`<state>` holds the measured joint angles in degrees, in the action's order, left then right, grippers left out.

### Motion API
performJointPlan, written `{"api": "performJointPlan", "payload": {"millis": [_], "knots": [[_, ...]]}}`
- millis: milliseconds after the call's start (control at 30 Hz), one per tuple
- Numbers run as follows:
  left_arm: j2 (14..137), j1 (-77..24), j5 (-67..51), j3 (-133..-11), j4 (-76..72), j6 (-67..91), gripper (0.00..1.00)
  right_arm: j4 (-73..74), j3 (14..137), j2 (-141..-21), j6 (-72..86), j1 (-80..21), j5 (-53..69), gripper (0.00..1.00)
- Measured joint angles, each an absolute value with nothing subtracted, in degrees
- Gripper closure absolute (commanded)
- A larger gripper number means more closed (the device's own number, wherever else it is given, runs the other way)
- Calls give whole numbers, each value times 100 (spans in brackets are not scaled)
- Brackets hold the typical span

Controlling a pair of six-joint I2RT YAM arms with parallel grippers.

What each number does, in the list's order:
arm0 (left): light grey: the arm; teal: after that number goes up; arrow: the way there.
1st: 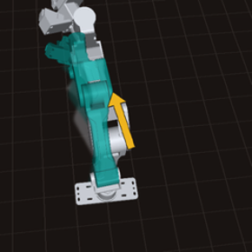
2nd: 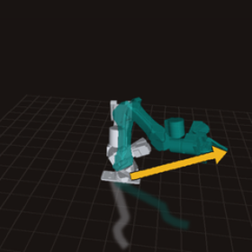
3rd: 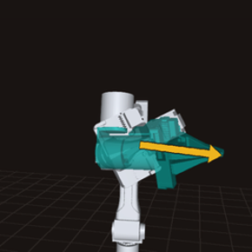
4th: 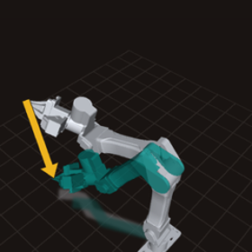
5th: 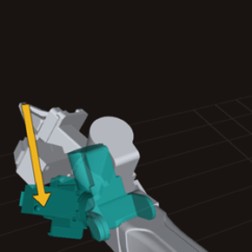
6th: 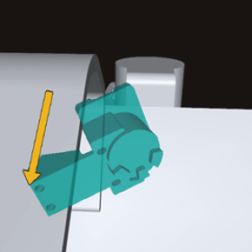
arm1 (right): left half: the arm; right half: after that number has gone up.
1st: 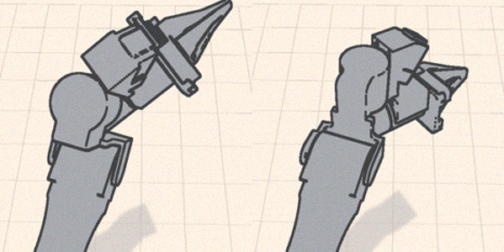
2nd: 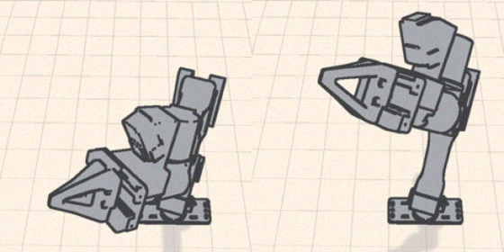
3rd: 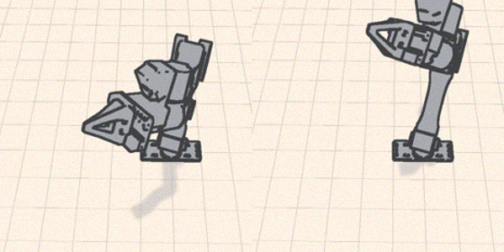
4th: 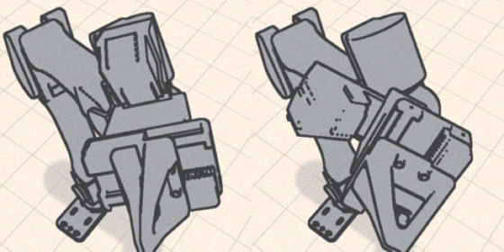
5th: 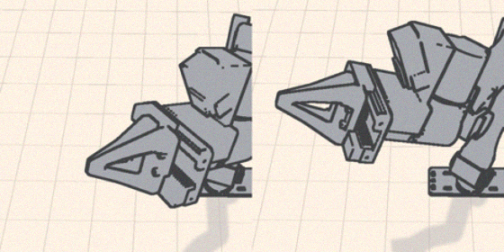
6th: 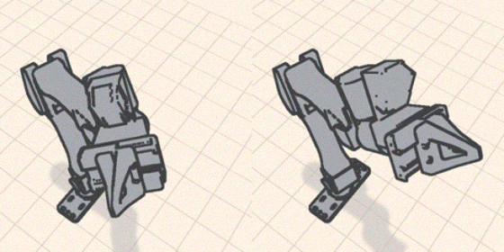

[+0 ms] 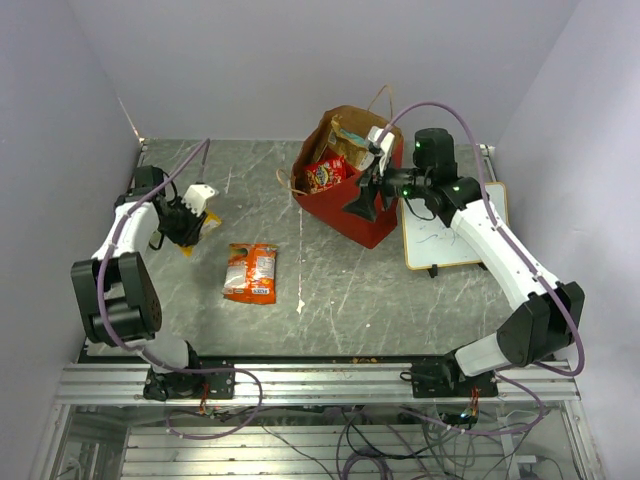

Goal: Place the snacks into the paper bag
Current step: Pick up the snack from the center of the board, then place the snack in the paper bag.

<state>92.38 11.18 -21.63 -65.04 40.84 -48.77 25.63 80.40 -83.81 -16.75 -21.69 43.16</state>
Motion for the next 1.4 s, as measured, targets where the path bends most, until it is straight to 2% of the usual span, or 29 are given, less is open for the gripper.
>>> {"api": "performJointPlan", "payload": {"millis": [267, 567, 867, 1167, 1300, 1400], "knots": [[8215, 443, -2860, -6823, 4473, -4436, 66, 1747, 7658, -8329, -923, -2169, 4893, 24], [7218, -814, -3273, -7258, 4772, -3907, 69, 746, 7470, -8399, 266, -2414, 5415, 28], [6847, -1393, -3717, -7546, 5172, -3656, 73, 539, 7920, -9074, 943, -3269, 5531, 29], [6608, -1772, -3680, -7542, 5236, -3492, 74, 340, 8123, -9491, 1693, -3599, 5579, 30], [6580, -1846, -3605, -7470, 5207, -3481, 74, 325, 8232, -9555, 1833, -3691, 5568, 36], [6571, -1892, -3564, -7393, 5203, -3461, 74, 327, 8364, -9618, 1907, -3739, 5470, 45]]}}
